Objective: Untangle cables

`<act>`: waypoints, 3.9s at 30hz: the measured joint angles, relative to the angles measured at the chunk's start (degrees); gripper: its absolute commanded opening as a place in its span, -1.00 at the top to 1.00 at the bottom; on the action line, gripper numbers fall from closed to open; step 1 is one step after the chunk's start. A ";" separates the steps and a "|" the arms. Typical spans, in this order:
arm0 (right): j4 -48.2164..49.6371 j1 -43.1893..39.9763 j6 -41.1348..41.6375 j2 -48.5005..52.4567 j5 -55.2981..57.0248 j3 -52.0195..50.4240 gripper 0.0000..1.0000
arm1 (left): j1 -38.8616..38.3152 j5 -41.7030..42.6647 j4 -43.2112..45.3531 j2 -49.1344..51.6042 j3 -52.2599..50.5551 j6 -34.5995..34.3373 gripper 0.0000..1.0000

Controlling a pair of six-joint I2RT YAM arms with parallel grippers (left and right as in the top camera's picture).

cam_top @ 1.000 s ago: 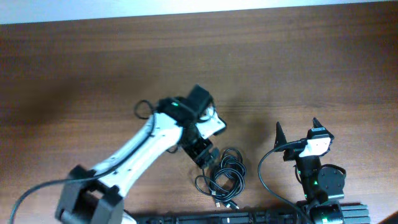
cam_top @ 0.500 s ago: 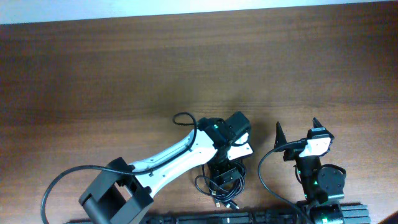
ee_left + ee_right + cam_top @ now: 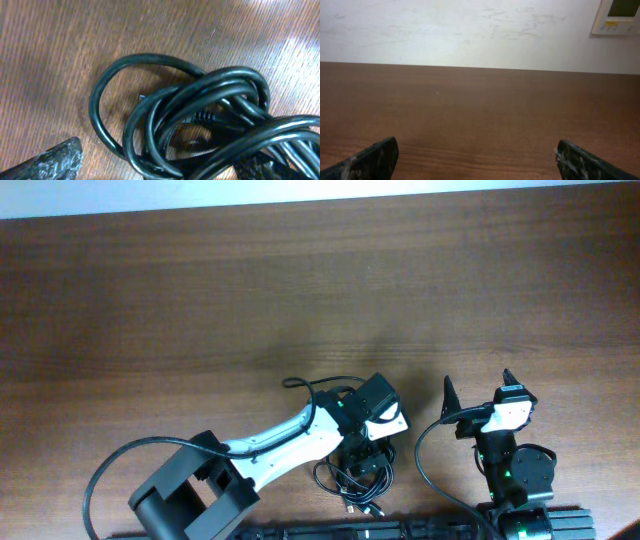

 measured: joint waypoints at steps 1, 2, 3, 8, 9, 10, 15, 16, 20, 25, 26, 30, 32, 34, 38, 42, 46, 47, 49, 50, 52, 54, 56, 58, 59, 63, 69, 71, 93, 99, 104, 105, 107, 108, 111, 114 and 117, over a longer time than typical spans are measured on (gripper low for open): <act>0.00 0.00 -0.02 0.00 0.02 0.00 -0.97 | 0.00 0.13 0.46 0.00 0.00 0.24 -0.42; 0.00 0.00 0.00 0.00 0.02 0.00 -0.97 | 0.00 0.22 0.90 0.00 0.00 0.00 -0.33; 0.00 0.00 0.04 0.00 0.02 0.00 -0.97 | 0.00 0.11 2.01 0.00 -0.04 0.20 -0.21; 0.00 0.00 0.04 0.00 0.00 0.00 -0.97 | -0.07 -1.44 4.04 1.88 0.09 0.13 0.37; 0.00 0.00 0.00 0.00 0.00 0.00 -0.97 | -0.07 -1.05 4.55 2.67 0.46 0.04 0.58; 0.00 0.00 0.02 0.00 0.02 0.00 -0.97 | -0.13 -1.42 4.70 2.95 0.72 0.17 1.00; 0.00 0.00 0.00 0.00 0.00 0.00 -0.97 | -0.22 -3.06 5.35 2.99 1.53 -0.02 1.00; 0.00 0.00 0.02 0.00 0.02 0.00 -0.97 | -0.26 -3.23 5.38 2.99 1.55 -0.13 1.00; 0.00 0.00 0.02 0.00 0.00 0.00 -0.97 | -0.35 -6.12 5.14 3.39 2.67 -3.30 1.00; 0.00 0.00 0.00 0.00 0.00 0.00 -0.97 | 6.75 -10.69 5.75 2.58 6.62 -10.40 1.00; 0.00 0.00 0.00 0.00 0.02 0.00 -0.97 | 8.33 -11.13 5.77 1.25 7.26 -11.10 1.00; 0.00 0.00 0.02 0.00 0.02 0.00 -0.97 | 15.02 -11.67 6.08 -8.44 8.98 -12.79 1.00; 0.00 0.00 0.02 0.00 0.02 0.00 -0.97 | 18.21 -11.78 6.03 -14.05 9.05 -14.21 1.00; 0.00 0.00 0.02 0.00 0.02 0.00 -0.97 | 19.34 -11.50 5.99 -17.66 9.05 -14.84 1.00; 0.00 0.00 0.02 0.00 0.02 0.00 -0.97 | 19.41 -8.92 5.99 -22.60 9.05 -15.13 1.00; 0.00 0.00 0.02 0.00 0.00 0.00 -0.98 | 19.41 -3.72 5.99 -23.98 9.05 -15.26 1.00; 0.00 0.00 0.02 0.00 0.02 0.00 -0.97 | 19.41 4.07 5.97 -23.98 9.05 -15.26 1.00; 0.00 0.00 0.02 0.00 0.02 0.00 -0.97 | 19.41 6.86 5.97 -23.98 9.05 -15.26 1.00; 1.09 0.00 0.00 0.00 0.02 0.00 -0.97 | 19.41 9.18 6.10 -23.98 9.05 -15.26 1.00; 1.03 0.00 0.02 0.00 0.02 0.00 -0.97 | 19.41 10.08 6.78 -23.98 9.05 -15.26 1.00; 0.15 0.00 0.02 0.02 0.02 0.00 -0.97 | 19.41 12.44 8.85 -23.98 9.03 -15.28 1.00; 3.04 0.00 0.02 0.02 -0.31 0.00 -0.97 | 19.41 15.37 11.80 -23.98 9.03 -15.34 1.00; 7.08 0.00 0.02 0.07 -2.91 0.00 -0.97 | 19.41 16.90 13.62 -24.02 9.05 -15.50 1.00; 8.74 0.00 0.55 0.07 -8.74 0.87 -0.97 | 19.41 17.53 14.69 -24.02 9.05 -15.52 1.00; 5.27 0.00 1.60 0.07 -10.21 2.67 -0.97 | 19.41 17.66 14.67 -24.02 9.05 -15.52 1.00; -12.98 0.00 3.19 0.31 -12.44 16.35 -0.97 | 19.41 17.70 14.71 -24.02 9.05 -15.52 1.00; -38.47 0.00 3.48 12.55 -16.76 45.53 -0.97 | 19.41 17.66 14.78 -24.02 9.05 -17.46 1.00; -40.61 0.00 3.50 18.67 -20.13 52.11 -0.97 | 19.41 17.42 14.86 -24.02 9.05 -20.81 1.00; -47.04 0.00 9.11 37.70 -11.10 55.80 -0.97 | 12.41 20.92 15.93 -29.55 9.03 -34.16 1.00; -47.91 0.00 9.09 38.86 -7.63 55.80 -0.97 | 12.20 22.10 10.40 -36.87 9.07 -24.41 1.00; -48.13 0.00 9.07 38.86 -7.10 55.82 -0.97 | 12.20 8.98 3.43 -37.66 9.14 -22.25 1.00; -48.30 0.00 9.11 38.86 -7.08 55.89 -0.97 | 12.20 6.10 2.54 -37.66 9.14 -22.21 1.00; -48.83 0.00 9.07 38.91 -8.09 56.87 -0.97 | 12.20 1.27 2.25 -37.68 9.14 -22.05 1.00; -48.89 0.00 8.55 38.91 -10.47 57.64 -0.97 | 12.22 -0.46 2.25 -37.68 9.14 -22.01 1.00; -48.87 0.00 5.46 38.91 -21.29 58.82 -0.97 | 12.22 -2.56 2.27 -37.68 9.14 -21.99 1.00; -48.89 0.00 3.45 38.91 -32.72 58.86 -0.97 | 12.22 -2.82 3.08 -37.68 9.14 -22.03 1.00; -48.89 0.00 3.02 38.91 -42.25 58.86 -0.97 | 12.22 -2.82 5.53 -37.70 9.14 -22.84 1.00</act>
